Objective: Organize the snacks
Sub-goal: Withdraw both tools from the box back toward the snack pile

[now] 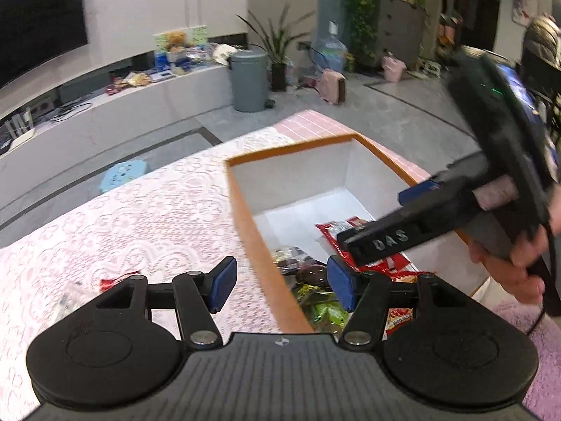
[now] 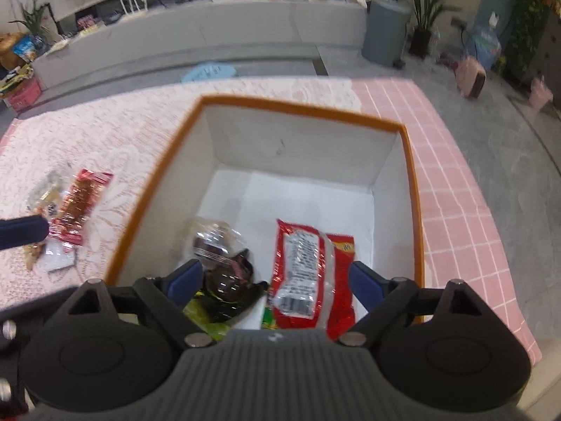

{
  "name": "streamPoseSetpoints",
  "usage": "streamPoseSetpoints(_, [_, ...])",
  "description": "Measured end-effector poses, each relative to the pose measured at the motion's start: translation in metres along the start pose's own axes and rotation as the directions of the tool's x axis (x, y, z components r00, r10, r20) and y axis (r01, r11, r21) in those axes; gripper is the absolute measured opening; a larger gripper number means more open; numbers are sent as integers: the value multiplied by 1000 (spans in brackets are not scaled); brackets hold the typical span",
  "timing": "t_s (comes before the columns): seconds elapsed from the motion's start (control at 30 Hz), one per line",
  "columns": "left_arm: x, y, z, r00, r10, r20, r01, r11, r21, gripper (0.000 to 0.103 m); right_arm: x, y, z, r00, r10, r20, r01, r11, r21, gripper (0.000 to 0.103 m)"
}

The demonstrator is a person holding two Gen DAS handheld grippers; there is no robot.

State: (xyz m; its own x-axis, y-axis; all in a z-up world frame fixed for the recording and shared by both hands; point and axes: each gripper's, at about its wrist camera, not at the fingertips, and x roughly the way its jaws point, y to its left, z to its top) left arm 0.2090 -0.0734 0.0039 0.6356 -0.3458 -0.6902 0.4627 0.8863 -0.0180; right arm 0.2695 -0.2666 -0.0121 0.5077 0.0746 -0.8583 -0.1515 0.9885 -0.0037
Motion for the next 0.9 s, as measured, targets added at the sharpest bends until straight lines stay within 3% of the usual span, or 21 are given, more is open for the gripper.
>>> streamPoseSetpoints(0.2, [-24,23,-15,994,102,46,-97,990,-101,70,-41,33,-15,983,47,177,-41,998,-36,91])
streamPoseSetpoints(0.4, [-42,62,-30,980,191,56,-175,961,-214,69,-63,80,-33,937,100,335,-71,993,-98,90])
streamPoseSetpoints(0.77, [-50,132,-74,960,278,-18,-264,886,-382,69,-41,148,-42,909,177,377,-137,982,-132,90])
streamPoseSetpoints(0.9, [-43,147,-90,958,281,-53,-277,868,-413,69,-24,171,-47,912,191,362,-144,978,-152,89])
